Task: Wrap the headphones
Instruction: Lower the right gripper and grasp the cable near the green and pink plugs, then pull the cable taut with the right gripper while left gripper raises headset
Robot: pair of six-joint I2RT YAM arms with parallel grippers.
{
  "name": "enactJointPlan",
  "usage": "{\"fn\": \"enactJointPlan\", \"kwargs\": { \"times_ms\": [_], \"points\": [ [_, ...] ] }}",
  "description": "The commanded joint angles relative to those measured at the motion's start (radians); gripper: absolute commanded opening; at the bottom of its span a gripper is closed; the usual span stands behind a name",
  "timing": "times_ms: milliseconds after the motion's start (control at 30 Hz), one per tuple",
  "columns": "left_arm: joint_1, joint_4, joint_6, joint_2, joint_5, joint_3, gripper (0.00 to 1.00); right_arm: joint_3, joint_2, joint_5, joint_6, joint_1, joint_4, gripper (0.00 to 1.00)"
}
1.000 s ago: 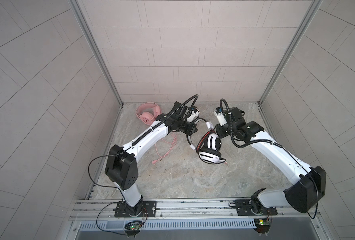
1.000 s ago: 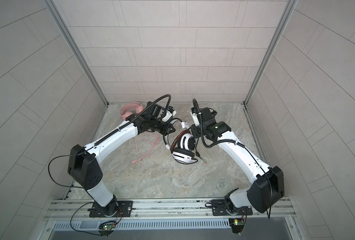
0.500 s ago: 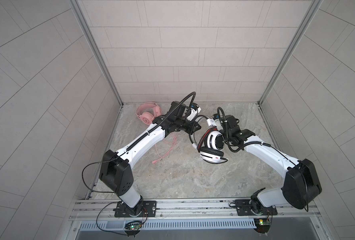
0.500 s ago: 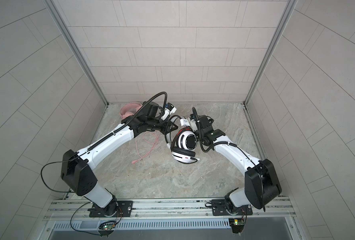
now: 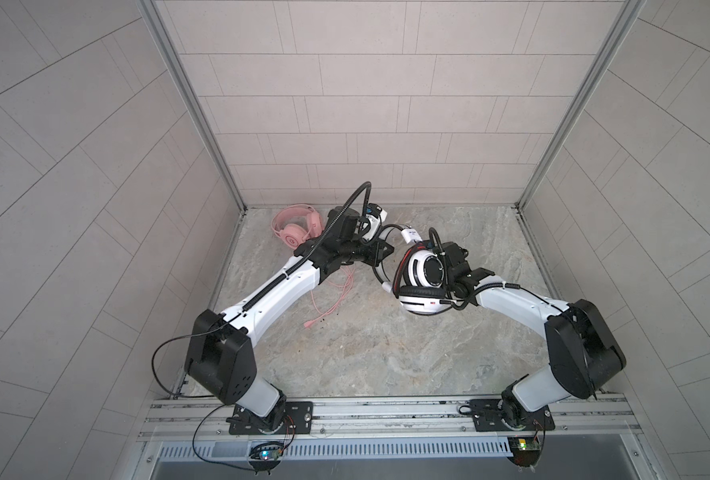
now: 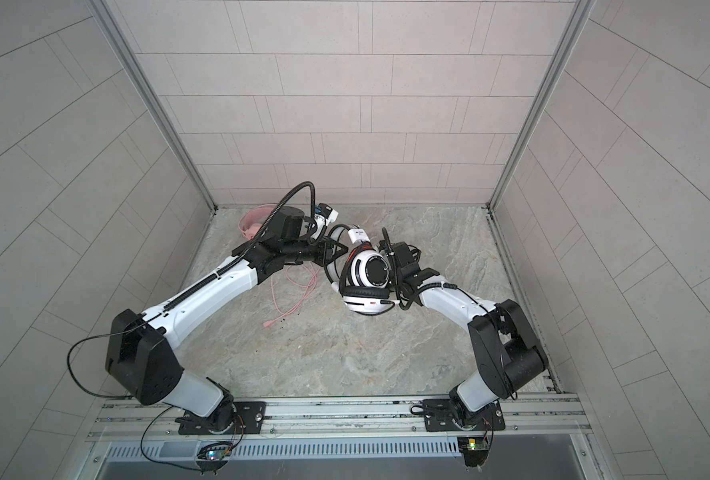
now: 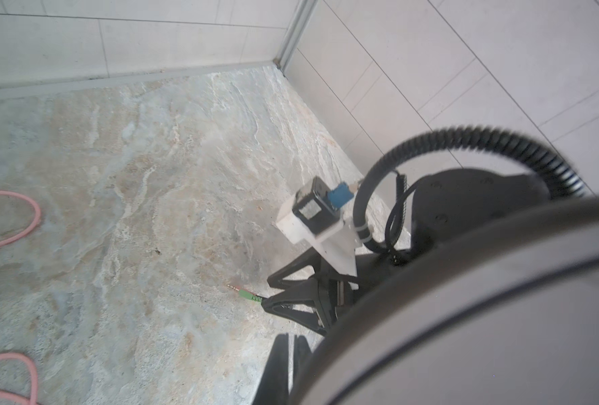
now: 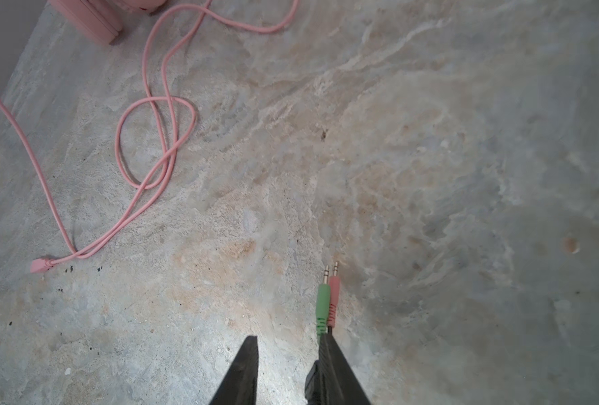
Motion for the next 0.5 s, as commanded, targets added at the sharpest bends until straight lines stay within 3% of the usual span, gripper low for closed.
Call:
{"fn": "enactJointPlan", "kwargs": {
  "times_ms": [0, 233, 467],
  "points": [
    [0.022, 0.130, -0.091, -0.054, 0.026, -0.004, 0.00, -0.023, 0.019, -0.026, 0.055, -0.005, 0.088, 0.26],
    [0.058, 0.160, -0.134, -0.059, 0.023, -0.019, 0.00, -0.077, 0.061, -0.060, 0.128, -0.005, 0.211, 0.12],
    [0.134, 0.174, -0.223, -0.073, -0.075, -0.051, 0.00, -0.104, 0.012, -0.050, 0.119, -0.004, 0.167, 0.09]
  ]
}}
